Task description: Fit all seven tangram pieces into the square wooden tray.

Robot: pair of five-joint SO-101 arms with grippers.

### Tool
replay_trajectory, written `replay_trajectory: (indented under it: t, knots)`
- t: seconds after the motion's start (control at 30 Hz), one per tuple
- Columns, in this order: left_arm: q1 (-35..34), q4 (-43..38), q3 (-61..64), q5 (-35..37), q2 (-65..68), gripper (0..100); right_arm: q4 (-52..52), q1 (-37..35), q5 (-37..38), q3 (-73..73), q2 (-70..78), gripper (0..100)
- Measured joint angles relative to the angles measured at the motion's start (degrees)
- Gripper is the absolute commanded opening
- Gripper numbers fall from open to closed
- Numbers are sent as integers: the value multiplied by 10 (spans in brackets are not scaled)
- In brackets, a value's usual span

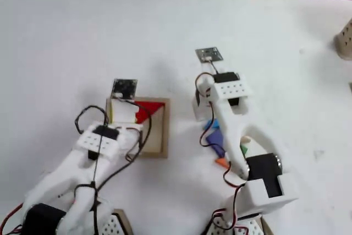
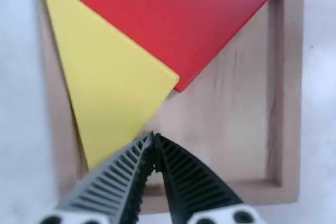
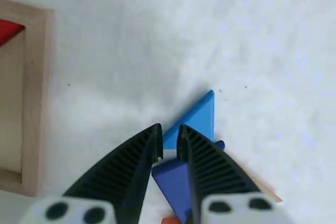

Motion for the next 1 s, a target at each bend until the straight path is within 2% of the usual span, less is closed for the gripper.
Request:
replay_trajectory:
  t: [0.27,0.37,0.43,0.57,0.67,0.9,1.0]
  knots:
    - [0,92,1,-25,-165,22,-7,0,0,4,0,53]
    - [-4,90,5,-25,-232,23,-17,0,0,10,0,53]
    - [-6,73,7,-25,-249,23,-18,0,0,10,0,53]
    - [-4,0,7,19,-257,22,-18,0,0,10,0,53]
    - [20,-52,12,44,-249,22,-18,0,0,12,0,53]
    - [34,-193,12,78,-89,21,-18,0,0,18,0,53]
    - [27,-200,2,80,-21,21,-18,0,0,18,0,53]
